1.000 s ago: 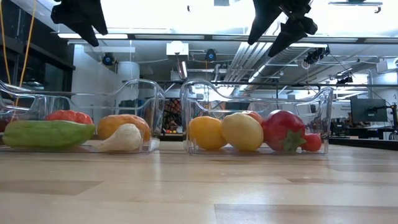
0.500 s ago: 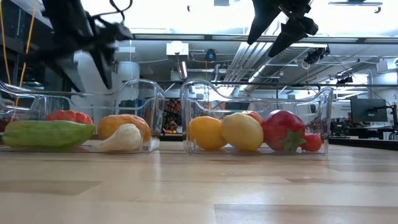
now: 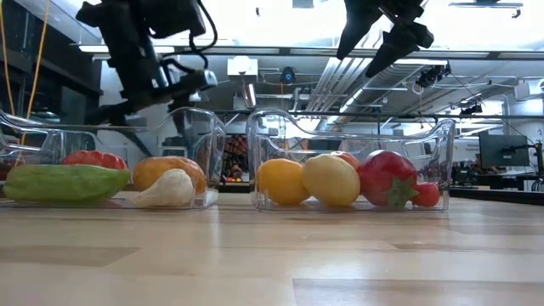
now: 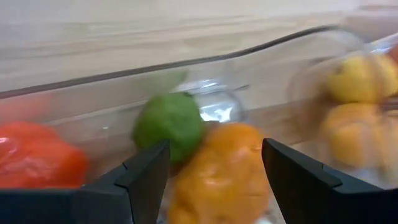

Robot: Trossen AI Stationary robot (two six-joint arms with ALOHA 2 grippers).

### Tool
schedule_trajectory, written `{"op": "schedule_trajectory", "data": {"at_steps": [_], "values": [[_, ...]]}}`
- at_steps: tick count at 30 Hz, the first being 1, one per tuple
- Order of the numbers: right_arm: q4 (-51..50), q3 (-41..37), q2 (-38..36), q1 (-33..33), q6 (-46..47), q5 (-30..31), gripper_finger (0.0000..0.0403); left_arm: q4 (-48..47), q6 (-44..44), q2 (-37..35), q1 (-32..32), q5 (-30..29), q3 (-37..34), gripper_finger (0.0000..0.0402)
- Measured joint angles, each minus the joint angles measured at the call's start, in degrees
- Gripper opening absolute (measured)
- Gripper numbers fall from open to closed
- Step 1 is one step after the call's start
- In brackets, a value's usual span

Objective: Sort produce into baskets
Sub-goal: Put the green lime into the left transparent bin, then put the green lime into the right transparent bin

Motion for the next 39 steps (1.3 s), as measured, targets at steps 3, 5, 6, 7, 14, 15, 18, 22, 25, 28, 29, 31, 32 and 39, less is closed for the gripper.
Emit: {"op": "schedule_trajectory", "data": {"at_steps": [3,5,6,7,14,15,18,22,25,28,29,31,32,39], "values": [[0.1,0.0,0.0,0.0,0.0,0.0,0.035,-1.5,-0.4,0.9,0.1,0.2,0.0,0.0243],[0.1,0.0,0.0,0.0,0.0,0.0,0.035,-2.0,-1.3,0.9,0.0,-0.6,0.0,0.0243],[0.1,0.0,0.0,0.0,0.0,0.1,0.035,-2.1,-1.7,0.9,0.0,-1.2,0.0,0.0243],[0.1,0.0,0.0,0.0,0.1,0.2,0.035,-2.1,-2.2,0.9,0.1,-1.7,0.0,0.0243],[0.2,0.0,0.0,0.0,0.1,0.5,0.035,-3.5,-0.3,3.8,2.3,-0.1,0.0,0.0243],[0.4,0.0,0.0,0.0,0.0,0.5,0.035,-3.3,0.1,4.3,2.5,0.3,0.0,0.0243],[0.5,0.0,0.0,0.0,0.1,0.5,0.035,-3.1,0.5,6.3,3.0,0.9,0.0,0.0243],[0.6,0.0,0.0,0.0,0.1,0.5,0.035,-2.3,0.5,8.0,3.5,0.6,0.0,0.0243],[0.7,0.0,0.0,0.0,0.1,0.5,0.035,-0.9,0.6,9.2,3.7,0.6,0.0,0.0243],[0.9,0.0,0.0,0.0,0.1,0.5,0.035,0.6,0.9,10.4,3.7,0.5,0.0,0.0243],[1.0,0.0,0.0,0.0,0.1,0.5,0.035,0.8,1.2,10.7,3.7,0.4,0.0,0.0243],[1.0,0.0,0.0,0.0,0.2,0.5,0.035,1.2,2.3,11.0,3.7,0.4,0.0,0.0241],[1.0,0.0,0.0,0.0,0.2,0.5,0.035,1.2,2.9,11.0,3.7,0.5,0.0,0.0237],[1.0,0.0,0.0,0.0,0.0,0.5,0.035,0.8,6.5,4.9,3.6,-0.3,0.0,0.0169]]}}
